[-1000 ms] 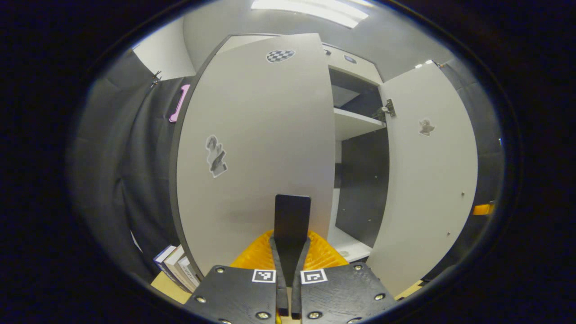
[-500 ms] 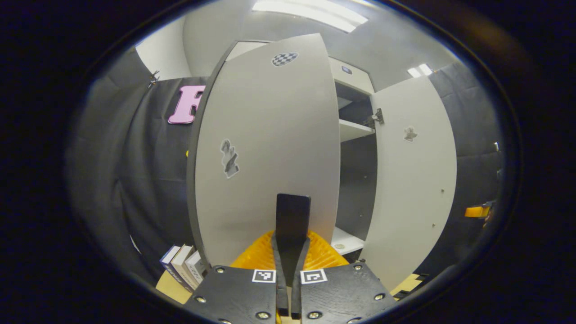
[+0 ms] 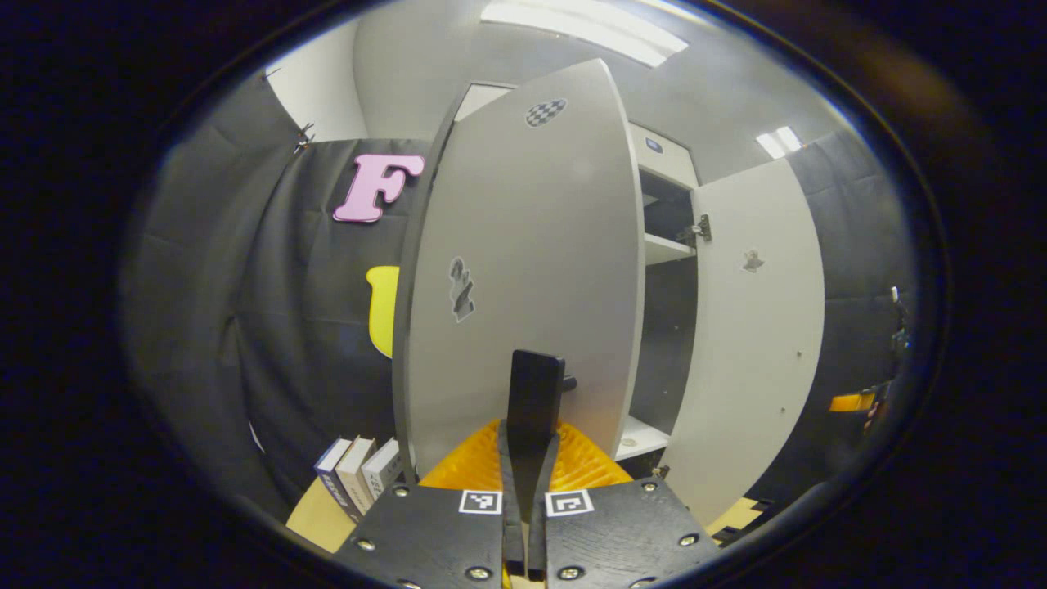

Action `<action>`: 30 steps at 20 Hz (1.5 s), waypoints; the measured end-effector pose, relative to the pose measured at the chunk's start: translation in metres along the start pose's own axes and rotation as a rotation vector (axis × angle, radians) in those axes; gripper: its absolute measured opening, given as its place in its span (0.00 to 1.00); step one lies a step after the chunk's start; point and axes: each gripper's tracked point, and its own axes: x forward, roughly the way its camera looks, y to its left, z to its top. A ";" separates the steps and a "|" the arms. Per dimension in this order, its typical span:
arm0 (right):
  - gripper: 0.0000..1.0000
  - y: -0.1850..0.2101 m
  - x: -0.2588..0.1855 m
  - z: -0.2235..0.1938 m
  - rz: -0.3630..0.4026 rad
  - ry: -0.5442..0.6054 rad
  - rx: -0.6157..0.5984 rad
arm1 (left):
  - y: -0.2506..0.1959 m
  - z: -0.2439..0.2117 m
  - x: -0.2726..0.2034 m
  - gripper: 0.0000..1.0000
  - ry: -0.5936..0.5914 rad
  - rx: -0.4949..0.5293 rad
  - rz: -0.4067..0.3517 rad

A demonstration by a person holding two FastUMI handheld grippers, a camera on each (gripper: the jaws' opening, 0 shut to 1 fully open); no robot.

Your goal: Open the right door of the double-door shoe cabinet with the right hand, and open the left door with the left hand.

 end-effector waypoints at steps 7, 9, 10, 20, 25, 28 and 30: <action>0.92 -0.002 0.003 0.001 -0.004 -0.008 -0.013 | 0.005 0.005 -0.001 0.05 -0.015 -0.007 0.059; 0.92 -0.001 0.004 0.005 -0.003 -0.033 -0.008 | 0.009 0.008 -0.001 0.05 -0.026 -0.023 0.095; 0.92 0.001 0.005 0.006 0.004 -0.041 -0.007 | 0.012 0.011 -0.001 0.05 -0.031 -0.017 0.116; 0.98 0.017 0.008 0.008 0.102 -0.042 -0.010 | 0.091 0.022 -0.035 0.02 -0.055 -0.084 0.265; 0.98 0.024 0.010 0.013 0.123 -0.070 -0.007 | 0.082 0.026 -0.046 0.02 -0.047 -0.040 0.276; 0.98 0.023 0.012 0.021 0.116 -0.115 -0.004 | 0.065 0.018 -0.069 0.02 -0.018 -0.104 0.250; 0.98 0.029 0.015 0.030 0.121 -0.162 0.022 | 0.060 0.016 -0.082 0.02 -0.011 -0.115 0.260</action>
